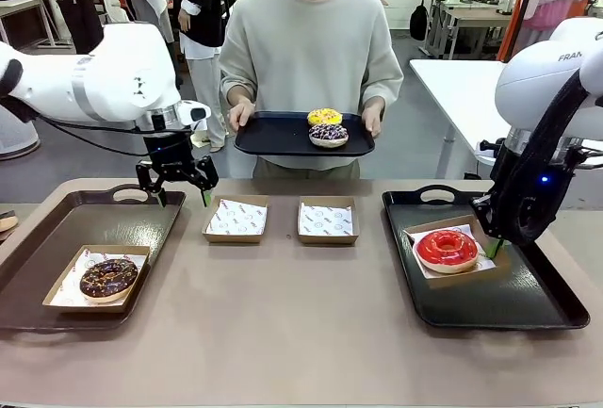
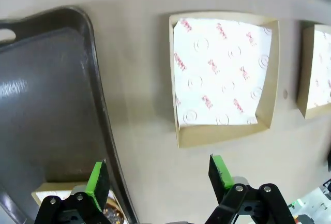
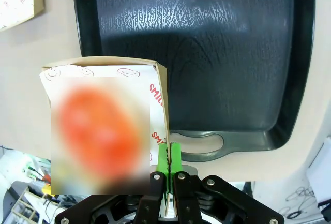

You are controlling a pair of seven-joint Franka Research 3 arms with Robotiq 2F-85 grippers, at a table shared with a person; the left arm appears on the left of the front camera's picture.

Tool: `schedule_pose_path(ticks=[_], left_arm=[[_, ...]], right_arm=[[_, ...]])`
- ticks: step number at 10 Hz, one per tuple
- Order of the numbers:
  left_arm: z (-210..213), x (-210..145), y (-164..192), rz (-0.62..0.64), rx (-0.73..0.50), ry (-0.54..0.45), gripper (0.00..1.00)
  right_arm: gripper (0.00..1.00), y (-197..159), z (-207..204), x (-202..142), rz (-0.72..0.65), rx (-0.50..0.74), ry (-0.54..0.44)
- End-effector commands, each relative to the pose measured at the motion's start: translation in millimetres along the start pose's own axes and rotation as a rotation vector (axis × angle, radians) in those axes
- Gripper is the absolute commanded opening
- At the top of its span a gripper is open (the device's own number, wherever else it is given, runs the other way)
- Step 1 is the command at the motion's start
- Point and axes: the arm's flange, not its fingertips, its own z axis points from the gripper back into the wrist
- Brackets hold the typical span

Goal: Individually package the donuts and arrange them on the tray.
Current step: Place the picked Paper togo box on the Handle tray while simultaneously picking up another Paper togo box from the table with the other hand.

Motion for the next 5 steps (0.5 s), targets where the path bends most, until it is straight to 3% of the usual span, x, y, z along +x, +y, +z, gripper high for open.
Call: schedule_pose_path(ticks=[1,2,5], left_arm=[[-4,15,-11,0.012,0.023,-0.038,1.0],[0,0,0,0.0,0.0,0.0,1.0],[0,0,0,0.0,0.0,0.0,1.0]], right_arm=[[0.02,-1,2,-2,-0.001,0.004,0.003],[0.02,-1,2,-2,-0.001,0.004,0.003],[0.02,-1,2,-2,-0.001,0.004,0.003]])
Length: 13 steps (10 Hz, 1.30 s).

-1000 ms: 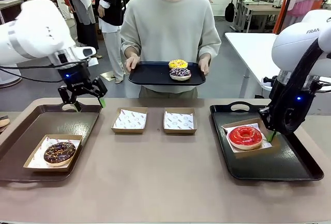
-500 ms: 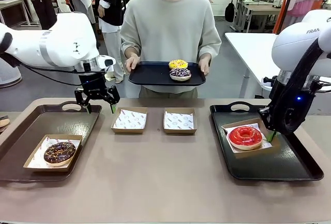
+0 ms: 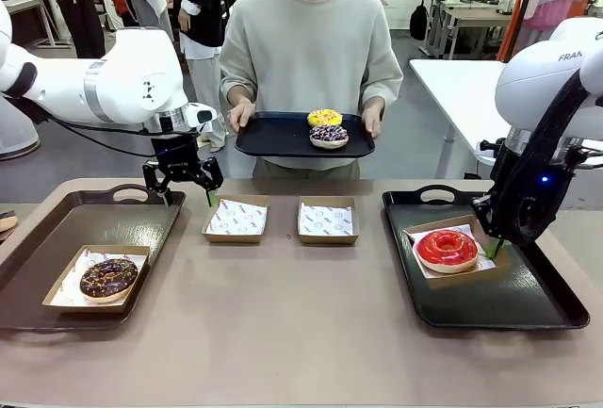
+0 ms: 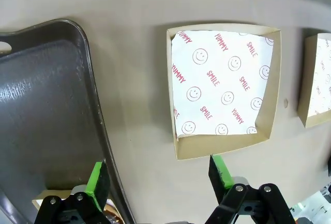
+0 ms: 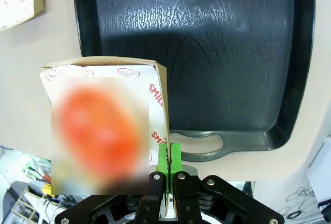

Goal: Individually package the donuts and arrange them on the tray.
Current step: Place the picked Paper togo box on the Handle tray while simultaneously picking up another Paper togo box from the table with the other hand.

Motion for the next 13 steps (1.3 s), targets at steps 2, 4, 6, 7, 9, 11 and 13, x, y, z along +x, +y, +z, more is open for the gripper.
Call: schedule_pose_path(ticks=[2,4,6,7,9,11,13], left_arm=[[3,-7,2,0.001,-0.001,0.002,1.0],[3,-7,2,0.001,-0.001,0.002,1.0],[3,-7,2,0.001,-0.001,0.002,1.0],[1,0,0,0.0,0.001,0.001,1.0],[-4,6,-7,0.001,0.059,-0.01,1.0],[-10,13,-18,0.001,0.1,-0.011,1.0],[-20,27,-26,0.017,0.126,0.021,1.0]], right_arm=[[0.02,-1,2,-2,-0.001,0.004,0.003],[0.02,-1,2,-2,-0.001,0.004,0.003],[0.02,0,0,0,0.0,0.0,0.0],[0.02,1,-8,2,-0.028,-0.035,-0.002],[0.02,2,-18,-2,-0.073,-0.114,-0.031],[0.02,-5,-25,-7,-0.085,-0.144,-0.035],[0.02,-8,-34,-11,-0.067,-0.153,-0.049]])
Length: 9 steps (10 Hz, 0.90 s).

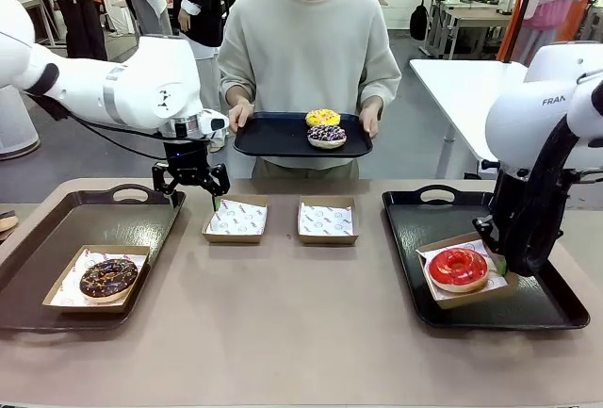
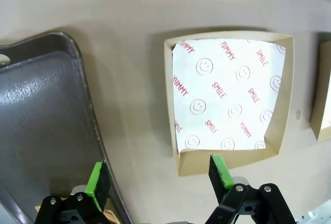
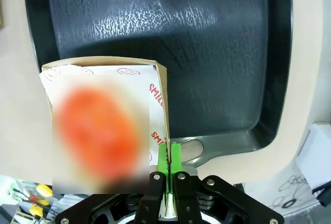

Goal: Individually package the donuts and arrange them on the tray.
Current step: Place the picked Paper togo box on the Handle tray while simultaneously picking up another Paper togo box from the table with the other hand.

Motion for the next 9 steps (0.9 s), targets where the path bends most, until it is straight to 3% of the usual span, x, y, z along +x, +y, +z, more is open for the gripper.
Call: schedule_pose_path(ticks=[1,9], left_arm=[[-5,20,-11,0.037,0.058,0.025,1.0],[-29,37,-17,0.072,0.074,0.078,1.0]], right_arm=[[0.02,-2,-8,-4,-0.003,-0.014,-0.03],[0.02,-2,-24,13,-0.014,0.028,-0.03]])
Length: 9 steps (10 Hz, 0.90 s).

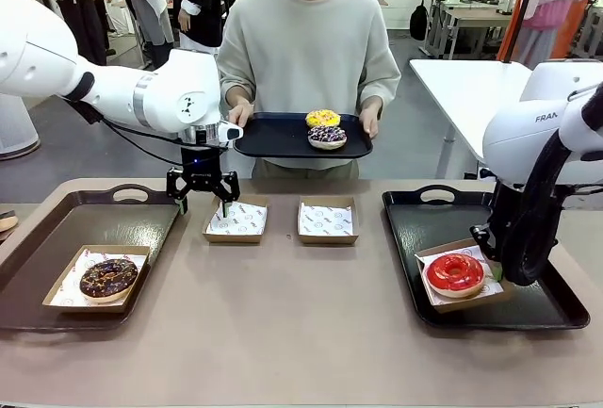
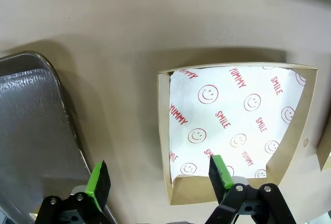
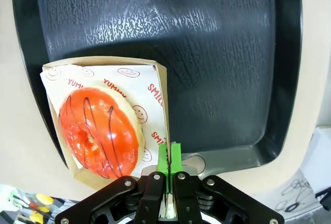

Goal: Individually package the donuts and arrange them on the tray.
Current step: Place the picked Paper togo box on the Handle tray while simultaneously picking up another Paper togo box from the table with the other hand.

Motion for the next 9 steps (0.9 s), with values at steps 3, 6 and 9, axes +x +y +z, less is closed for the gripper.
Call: schedule_pose_path(ticks=[3,6,9], left_arm=[[-5,9,3,0.035,0.015,0.0,1.0],[-6,10,3,0.024,0.0,0.003,1.0],[-7,10,3,0.02,-0.009,0.003,1.0]], right_arm=[[0.02,5,-7,10,0.003,0.016,-0.019],[0.02,12,-11,15,0.001,0.022,-0.02],[0.02,17,-11,18,0.004,0.027,-0.019]])
